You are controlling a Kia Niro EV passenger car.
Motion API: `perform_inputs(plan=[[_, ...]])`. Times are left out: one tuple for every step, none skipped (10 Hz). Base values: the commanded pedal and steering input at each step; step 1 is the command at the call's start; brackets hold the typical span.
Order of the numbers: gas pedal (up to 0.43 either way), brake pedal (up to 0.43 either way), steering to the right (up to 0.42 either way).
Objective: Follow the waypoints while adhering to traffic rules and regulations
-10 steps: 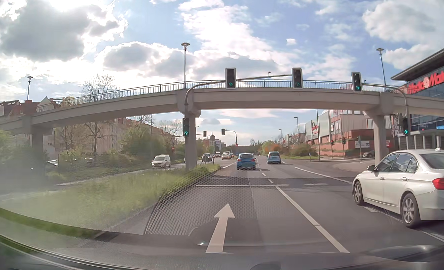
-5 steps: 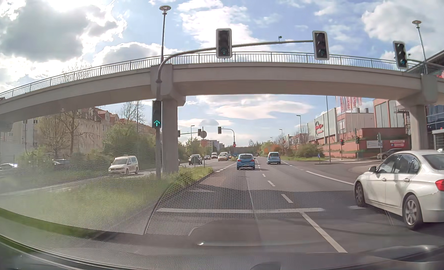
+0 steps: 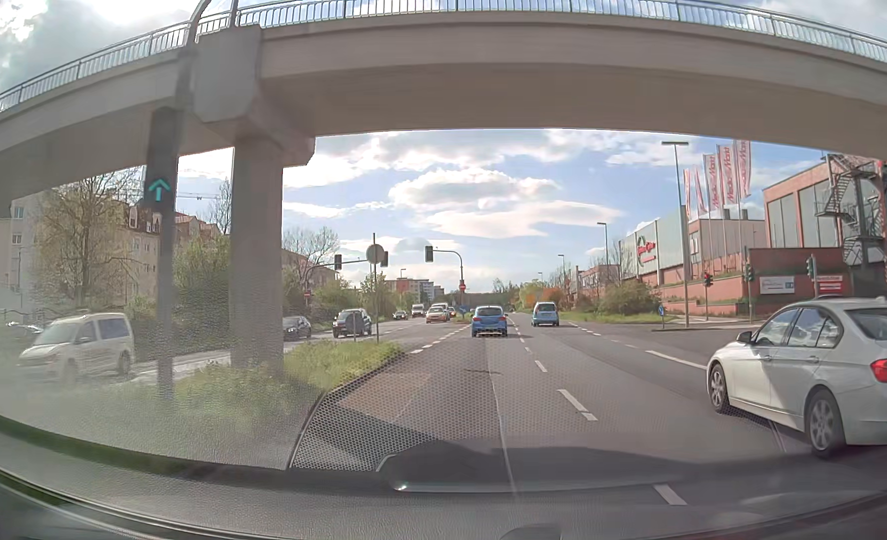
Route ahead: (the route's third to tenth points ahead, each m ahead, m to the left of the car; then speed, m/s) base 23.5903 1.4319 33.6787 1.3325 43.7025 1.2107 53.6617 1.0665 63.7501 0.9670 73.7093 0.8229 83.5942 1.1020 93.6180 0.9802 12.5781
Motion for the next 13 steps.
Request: perform_inputs(plan=[[0.008,0.0,0.003],[0.008,0.0,0.003],[0.008,0.0,0.003],[0.008,0.0,0.003],[0.008,0.0,0.003],[0.008,0.0,0.003],[0.02,0.0,0.003],[0.02,0.0,0.003],[0.02,0.0,0.003],[0.028,0.0,0.003],[0.039,0.0,0.003],[0.039,0.0,0.003],[0.039,0.0,0.003]])
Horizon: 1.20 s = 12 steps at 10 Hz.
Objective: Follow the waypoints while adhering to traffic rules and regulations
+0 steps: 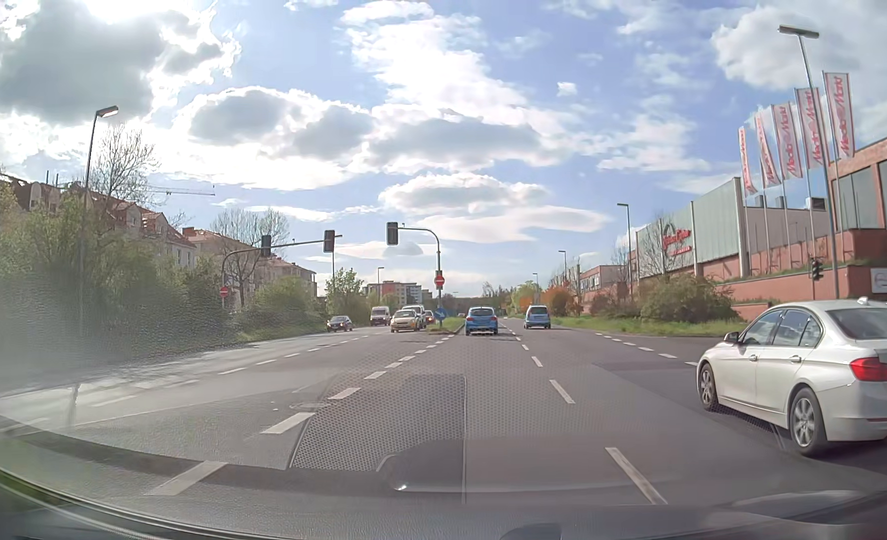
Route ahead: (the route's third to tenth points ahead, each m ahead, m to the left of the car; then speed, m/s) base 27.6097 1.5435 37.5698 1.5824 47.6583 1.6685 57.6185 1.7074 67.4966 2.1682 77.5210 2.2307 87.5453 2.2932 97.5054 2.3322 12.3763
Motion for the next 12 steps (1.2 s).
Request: perform_inputs(plan=[[0.059,0.0,0.003],[0.059,0.0,0.003],[0.059,0.0,0.003],[0.059,0.0,0.003],[0.059,0.0,0.003],[0.059,0.0,0.002],[0.059,0.0,0.001],[0.059,0.0,0.001],[0.059,0.0,0.0],[0.059,0.0,0.0],[0.059,0.0,0.0],[0.059,0.0,0.0]])
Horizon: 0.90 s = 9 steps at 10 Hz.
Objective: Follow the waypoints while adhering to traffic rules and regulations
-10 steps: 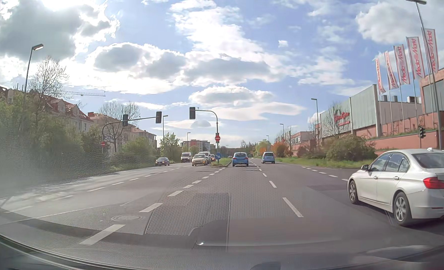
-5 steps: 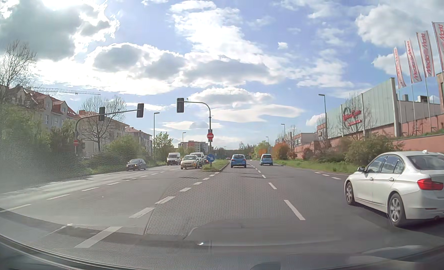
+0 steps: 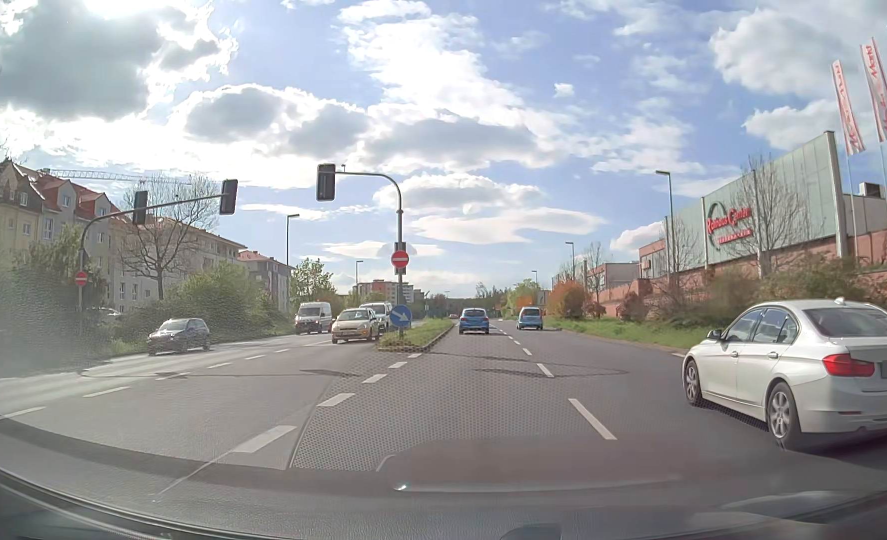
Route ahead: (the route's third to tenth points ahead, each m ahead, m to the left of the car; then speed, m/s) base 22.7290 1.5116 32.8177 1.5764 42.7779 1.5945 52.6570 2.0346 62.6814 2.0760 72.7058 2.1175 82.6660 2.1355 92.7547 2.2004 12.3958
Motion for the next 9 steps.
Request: perform_inputs(plan=[[0.059,0.0,0.0],[0.059,0.0,0.0],[0.059,0.0,0.0],[0.059,0.0,0.0],[0.059,0.0,0.0],[0.059,0.0,0.0],[0.059,0.0,0.0],[0.059,0.0,0.0],[0.059,0.0,0.0]])
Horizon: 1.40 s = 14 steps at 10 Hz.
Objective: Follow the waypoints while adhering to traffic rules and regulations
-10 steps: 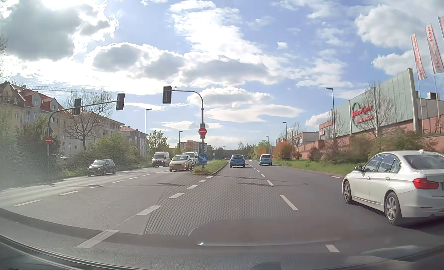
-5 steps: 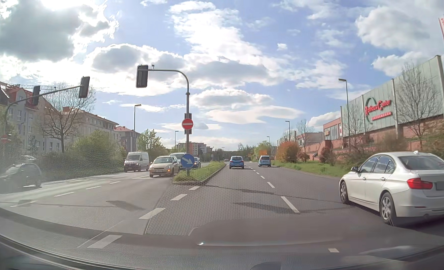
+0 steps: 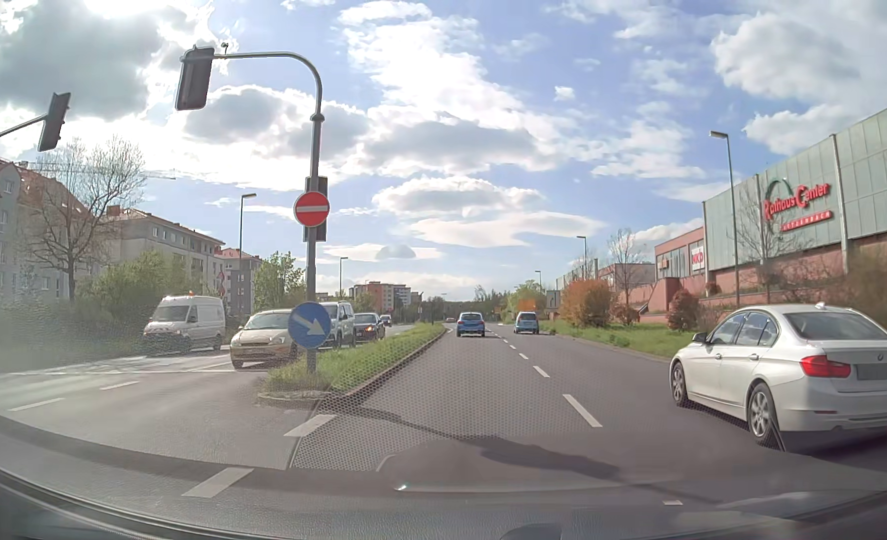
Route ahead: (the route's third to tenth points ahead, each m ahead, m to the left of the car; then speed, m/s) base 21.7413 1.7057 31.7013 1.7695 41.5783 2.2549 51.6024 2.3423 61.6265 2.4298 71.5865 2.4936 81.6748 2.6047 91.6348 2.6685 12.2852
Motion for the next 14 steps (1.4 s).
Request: perform_inputs(plan=[[0.059,0.0,0.0],[0.059,0.0,0.0],[0.059,0.0,0.0],[0.059,0.0,-0.001],[0.059,0.0,-0.001],[0.059,0.0,-0.004],[0.059,0.0,-0.005],[0.059,0.0,-0.005],[0.059,0.0,-0.005],[0.059,0.0,-0.005],[0.059,0.0,-0.005],[0.059,0.0,-0.005],[0.059,0.0,-0.005],[0.059,0.0,-0.005]])
